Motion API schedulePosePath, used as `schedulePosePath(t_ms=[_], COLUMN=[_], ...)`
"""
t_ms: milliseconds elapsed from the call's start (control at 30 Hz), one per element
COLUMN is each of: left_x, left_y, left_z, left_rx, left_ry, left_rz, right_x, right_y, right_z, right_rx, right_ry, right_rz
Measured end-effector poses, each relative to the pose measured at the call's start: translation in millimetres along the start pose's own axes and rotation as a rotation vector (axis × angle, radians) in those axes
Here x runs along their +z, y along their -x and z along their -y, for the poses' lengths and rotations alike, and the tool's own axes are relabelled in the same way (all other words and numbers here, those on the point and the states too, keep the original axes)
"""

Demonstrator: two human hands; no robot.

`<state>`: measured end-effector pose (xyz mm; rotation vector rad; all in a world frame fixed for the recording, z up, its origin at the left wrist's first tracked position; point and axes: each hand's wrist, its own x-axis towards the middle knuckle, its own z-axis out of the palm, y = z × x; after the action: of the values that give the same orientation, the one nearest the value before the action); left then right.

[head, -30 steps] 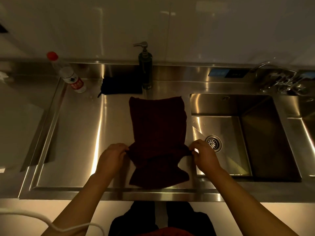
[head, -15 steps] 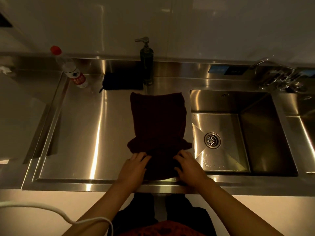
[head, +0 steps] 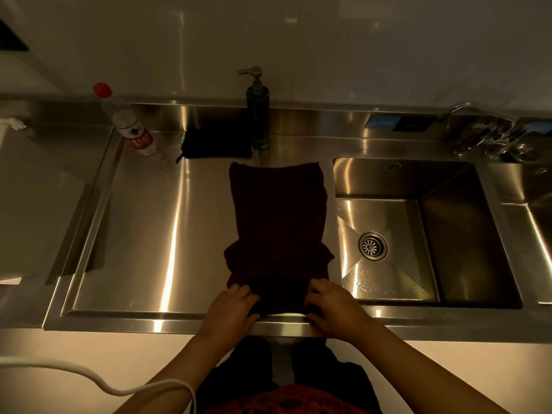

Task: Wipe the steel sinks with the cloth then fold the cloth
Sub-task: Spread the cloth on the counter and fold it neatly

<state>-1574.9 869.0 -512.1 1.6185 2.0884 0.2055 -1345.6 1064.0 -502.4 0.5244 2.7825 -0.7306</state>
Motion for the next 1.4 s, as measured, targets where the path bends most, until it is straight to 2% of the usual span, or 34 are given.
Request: schedulePosePath(t_ms=[200, 367, 533, 633, 733, 833, 900, 1033, 1167, 1267, 1400], left_x=[-1, -18, -41, -48, -53, -57, -59, -51, -36, -30, -39], left_y=[-9, -1, 8, 1, -6, -13, -17, -28, -31, -25, -16], left_z=[-7, -13, -8, -3, 1, 3, 6, 17, 16, 11, 7], left_rx=[-0.061, -0.173, -0.166, -0.189, -0.247, -0.220, -0.179, -0.107, -0.123, -0.083, -0.064], left_ry=[-0.019, 0.244, 0.335, 0.312, 0.401, 0.531, 0.528, 0.187, -0.011, 0.031, 0.238], left_rz=[0.017, -0.073, -0.019, -0.030, -0.076, -0.153, -0.090, 0.112, 0.151, 0.233, 0.374], right_x=[2, -8, -4, 0, -5, -7, -6, -6, -15, -30, -58], right_y=[-9, -6, 2, -2, -7, -11, -15, -20, -8, 3, 7], right_z=[1, -1, -7, -7, -2, 1, 2, 6, 6, 5, -4], right_rx=[0.007, 0.041, 0.010, -0.003, 0.040, 0.083, 0.113, 0.155, 0.188, 0.265, 0.319], right_ry=[0.137, -0.009, 0.086, 0.113, 0.050, 0.046, 0.063, 0.104, -0.059, -0.279, -0.420], right_rz=[-0.029, -0.117, 0.093, 0.032, -0.058, -0.014, 0.032, 0.060, 0.211, 0.375, 0.304])
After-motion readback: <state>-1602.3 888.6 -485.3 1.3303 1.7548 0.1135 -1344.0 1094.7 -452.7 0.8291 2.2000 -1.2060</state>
